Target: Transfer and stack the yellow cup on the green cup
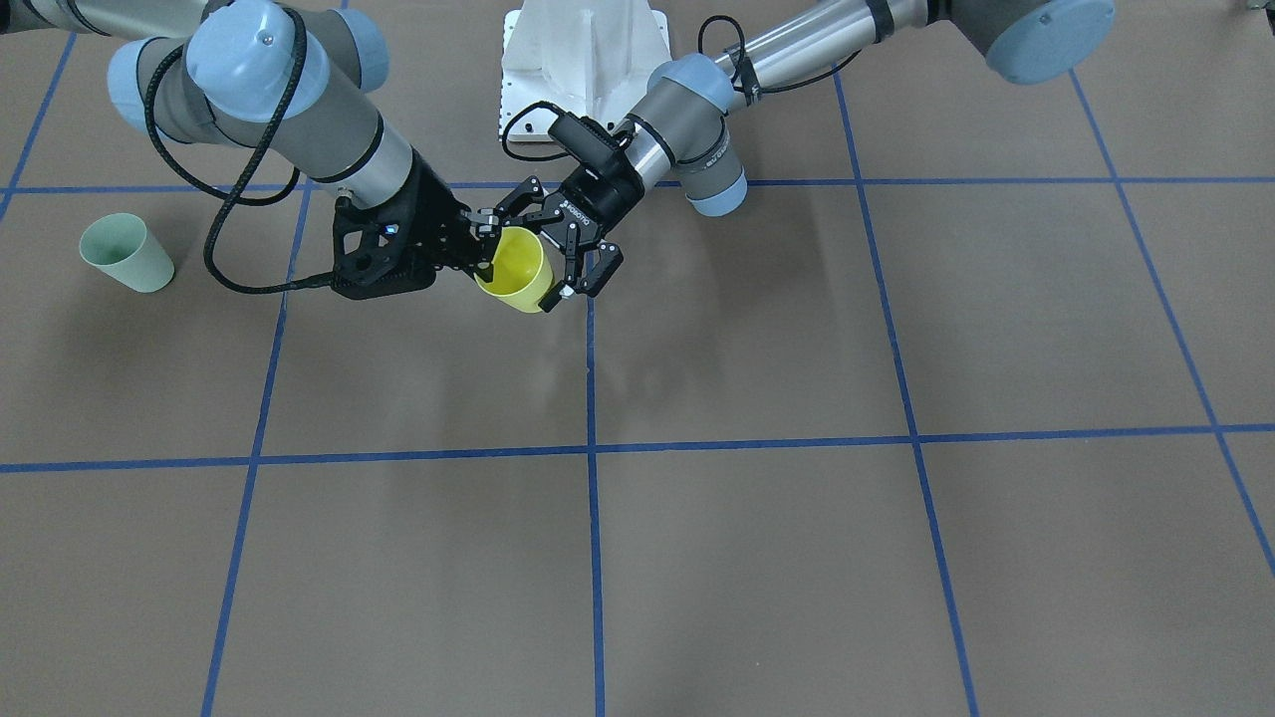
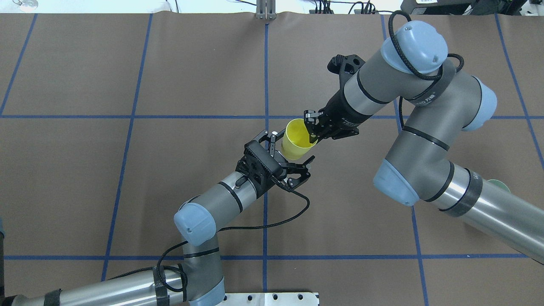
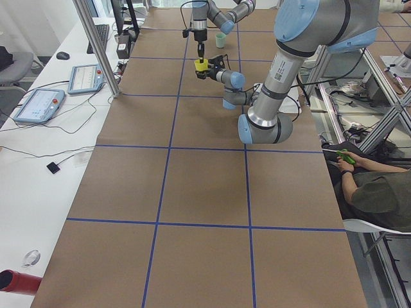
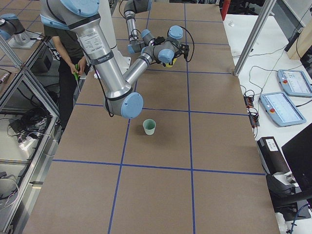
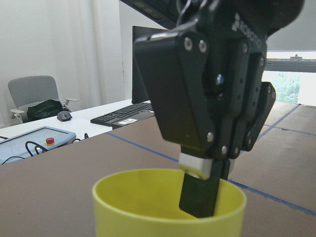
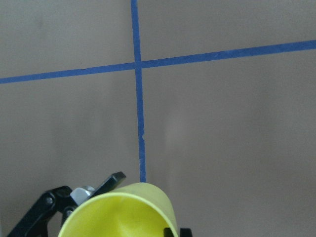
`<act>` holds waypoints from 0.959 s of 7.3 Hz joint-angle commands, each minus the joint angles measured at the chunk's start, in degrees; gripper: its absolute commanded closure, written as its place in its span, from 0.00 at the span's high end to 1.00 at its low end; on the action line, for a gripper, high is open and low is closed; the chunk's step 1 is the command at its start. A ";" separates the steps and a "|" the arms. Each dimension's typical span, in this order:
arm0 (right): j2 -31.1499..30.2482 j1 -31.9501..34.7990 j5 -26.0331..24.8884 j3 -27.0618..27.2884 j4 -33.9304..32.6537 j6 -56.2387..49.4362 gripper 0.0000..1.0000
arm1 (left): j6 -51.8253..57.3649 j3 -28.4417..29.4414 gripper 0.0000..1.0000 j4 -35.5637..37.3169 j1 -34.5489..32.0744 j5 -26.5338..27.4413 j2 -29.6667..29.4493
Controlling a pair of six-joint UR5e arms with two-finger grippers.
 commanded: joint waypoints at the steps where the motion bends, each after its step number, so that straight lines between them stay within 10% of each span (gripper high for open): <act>1: -2.58 3.85 0.04 1.09 -0.15 -0.03 0.00 | 0.10 -0.03 1.00 0.09 0.03 0.03 -0.20; 7: -19.96 15.20 -2.07 9.25 -0.15 -1.52 0.00 | -0.61 -1.25 0.99 4.38 -3.39 5.80 0.06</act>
